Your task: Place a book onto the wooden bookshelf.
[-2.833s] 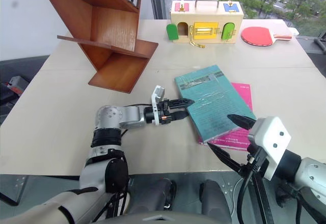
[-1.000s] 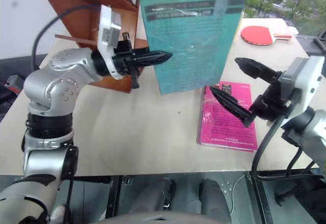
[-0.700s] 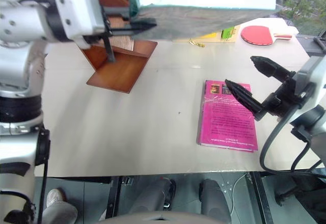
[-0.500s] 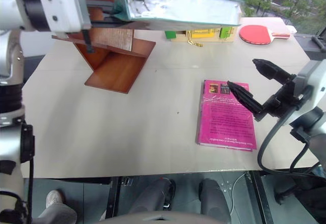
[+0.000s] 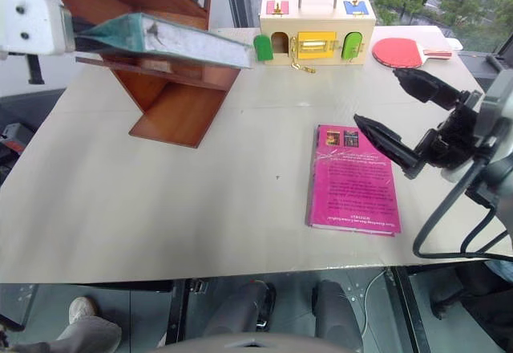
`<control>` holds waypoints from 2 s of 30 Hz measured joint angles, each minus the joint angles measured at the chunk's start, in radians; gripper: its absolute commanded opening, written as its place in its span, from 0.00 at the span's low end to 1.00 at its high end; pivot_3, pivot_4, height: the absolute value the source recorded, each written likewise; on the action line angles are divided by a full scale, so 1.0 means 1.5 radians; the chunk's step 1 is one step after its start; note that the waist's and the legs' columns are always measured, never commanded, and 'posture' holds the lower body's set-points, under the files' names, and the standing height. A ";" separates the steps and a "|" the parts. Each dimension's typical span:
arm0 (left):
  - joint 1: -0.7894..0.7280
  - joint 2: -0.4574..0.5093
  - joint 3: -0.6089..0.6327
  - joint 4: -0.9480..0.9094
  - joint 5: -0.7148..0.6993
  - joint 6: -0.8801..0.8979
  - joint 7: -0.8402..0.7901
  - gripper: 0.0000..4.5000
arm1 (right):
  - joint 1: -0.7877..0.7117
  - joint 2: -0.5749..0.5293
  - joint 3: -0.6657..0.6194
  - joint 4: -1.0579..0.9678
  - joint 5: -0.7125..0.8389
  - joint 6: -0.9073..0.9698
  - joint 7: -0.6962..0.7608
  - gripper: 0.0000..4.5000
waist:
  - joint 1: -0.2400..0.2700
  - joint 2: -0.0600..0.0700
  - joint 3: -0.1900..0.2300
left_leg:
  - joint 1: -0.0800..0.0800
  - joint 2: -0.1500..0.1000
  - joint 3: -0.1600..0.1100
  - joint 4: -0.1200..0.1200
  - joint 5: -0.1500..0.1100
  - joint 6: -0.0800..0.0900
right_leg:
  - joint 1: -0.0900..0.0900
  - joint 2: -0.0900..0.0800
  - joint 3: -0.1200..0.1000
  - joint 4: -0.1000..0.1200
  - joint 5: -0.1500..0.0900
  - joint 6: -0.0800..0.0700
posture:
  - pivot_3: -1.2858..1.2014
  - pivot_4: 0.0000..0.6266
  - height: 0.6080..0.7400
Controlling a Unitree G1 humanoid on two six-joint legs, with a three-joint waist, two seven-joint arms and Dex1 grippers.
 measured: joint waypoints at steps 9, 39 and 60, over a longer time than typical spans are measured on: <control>-0.121 -0.069 -0.089 0.248 0.147 -0.189 0.064 0.02 | 0.022 -0.064 -0.061 -0.042 0.069 0.059 0.002 1.00 | 0.003 0.000 0.000 | 0.000 0.000 0.000 0.002 -0.002 0.003 | 0.000 0.000 -0.001 0.002 0.000 0.000 | 0.52 0.24 1.00; -0.161 -0.112 -0.104 0.349 0.206 -0.249 0.113 0.02 | -0.138 -0.007 0.030 -0.039 0.155 0.058 -0.081 1.00 | 0.005 0.004 -0.002 | 0.002 0.000 -0.002 0.006 -0.002 0.003 | 0.003 0.000 -0.002 0.006 0.000 0.000 | 0.52 0.24 1.00; -0.085 -0.108 -0.061 0.260 0.154 -0.170 0.112 0.97 | -0.165 -0.003 0.038 -0.024 0.149 0.062 -0.073 1.00 | -0.002 0.002 -0.001 | -0.001 -0.001 -0.001 0.006 -0.002 0.003 | 0.001 0.000 -0.001 0.004 0.000 0.000 | 0.52 0.24 1.00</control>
